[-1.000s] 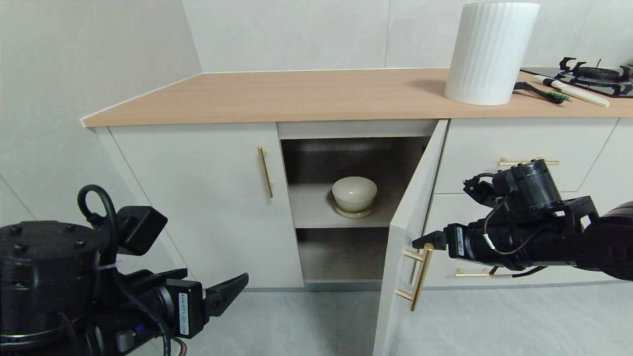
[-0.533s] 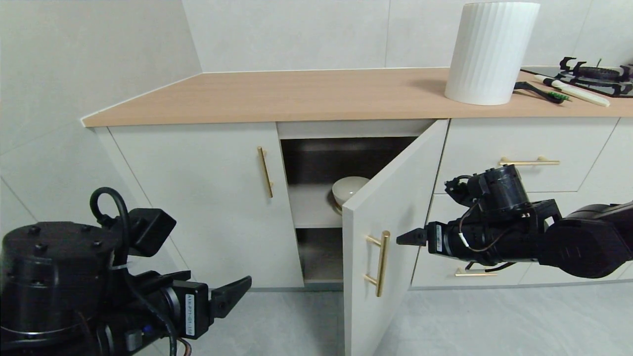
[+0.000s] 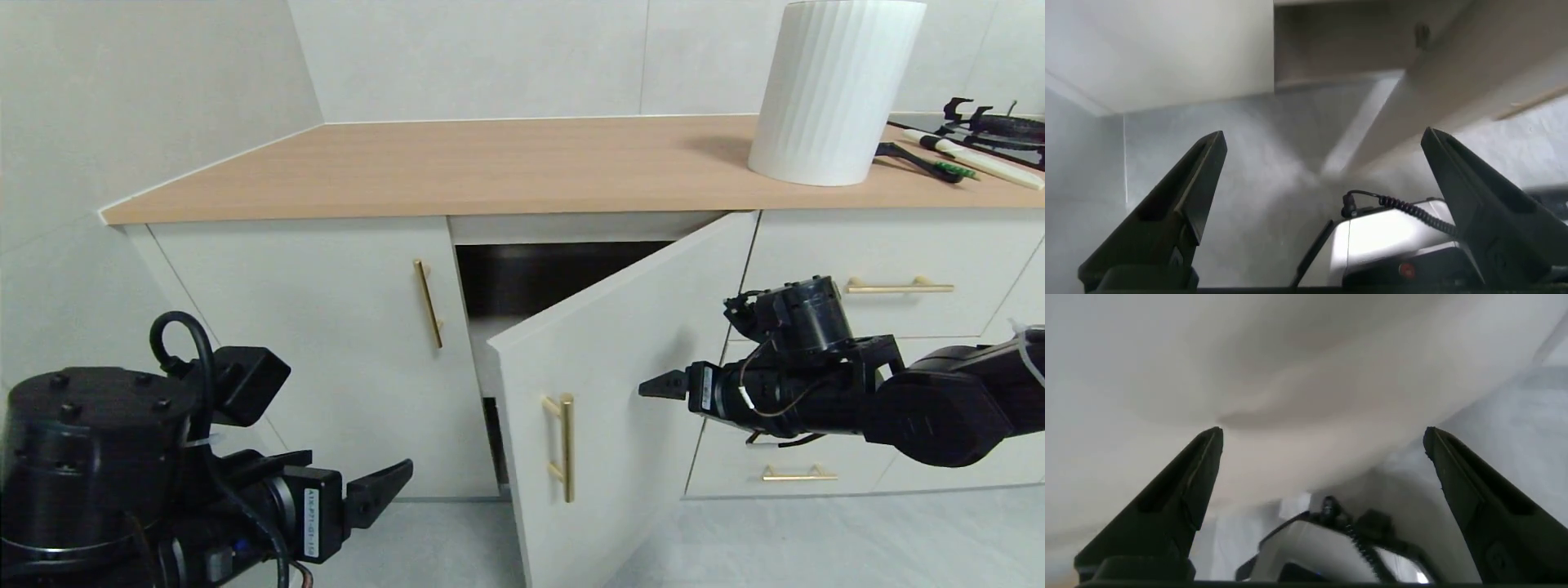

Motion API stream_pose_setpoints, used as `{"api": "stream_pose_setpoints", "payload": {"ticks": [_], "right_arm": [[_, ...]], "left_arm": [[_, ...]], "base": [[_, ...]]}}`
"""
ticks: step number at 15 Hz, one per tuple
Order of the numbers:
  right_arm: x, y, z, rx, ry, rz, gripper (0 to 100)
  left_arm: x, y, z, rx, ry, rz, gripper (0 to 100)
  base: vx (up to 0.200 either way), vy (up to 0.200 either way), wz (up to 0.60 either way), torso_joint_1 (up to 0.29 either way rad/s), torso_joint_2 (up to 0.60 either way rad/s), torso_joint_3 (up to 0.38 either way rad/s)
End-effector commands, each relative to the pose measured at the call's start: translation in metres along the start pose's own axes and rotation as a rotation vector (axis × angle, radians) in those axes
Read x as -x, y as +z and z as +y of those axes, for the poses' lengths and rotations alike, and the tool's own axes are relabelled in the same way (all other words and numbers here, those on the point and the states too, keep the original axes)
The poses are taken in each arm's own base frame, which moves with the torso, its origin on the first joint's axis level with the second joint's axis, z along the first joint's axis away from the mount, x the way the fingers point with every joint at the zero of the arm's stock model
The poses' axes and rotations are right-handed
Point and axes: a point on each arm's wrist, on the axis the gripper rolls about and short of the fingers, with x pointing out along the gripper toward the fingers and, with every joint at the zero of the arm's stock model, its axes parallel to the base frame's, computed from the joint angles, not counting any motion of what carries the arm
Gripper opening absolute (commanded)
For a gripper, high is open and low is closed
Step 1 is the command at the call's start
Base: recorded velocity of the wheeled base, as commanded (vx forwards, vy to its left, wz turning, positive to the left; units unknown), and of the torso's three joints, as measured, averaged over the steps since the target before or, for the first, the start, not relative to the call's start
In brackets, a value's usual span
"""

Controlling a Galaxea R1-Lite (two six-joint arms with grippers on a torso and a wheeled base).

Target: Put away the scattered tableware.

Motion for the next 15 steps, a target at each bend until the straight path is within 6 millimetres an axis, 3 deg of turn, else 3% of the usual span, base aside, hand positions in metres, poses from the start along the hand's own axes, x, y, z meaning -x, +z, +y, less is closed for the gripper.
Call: {"api": "stream_pose_setpoints", "payload": {"ticks": [1,15], "right_arm": [[-0.007,-0.004,0.001,-0.016,0.005,0.013,100],[-0.038,0.012,0.006,-0.208,0.034,-0.191,100]], "left_arm": [[-0.001,0.000,0.000,-0.001,0.002,0.002,100],[0.000,0.000,0.000,0.001,0.004,-0.005,100]], "base": [[0.200,0.000,0.00,0.007,0.00,0.002],[0.000,0.000,0.00,0.000,0.00,0.000]]}}
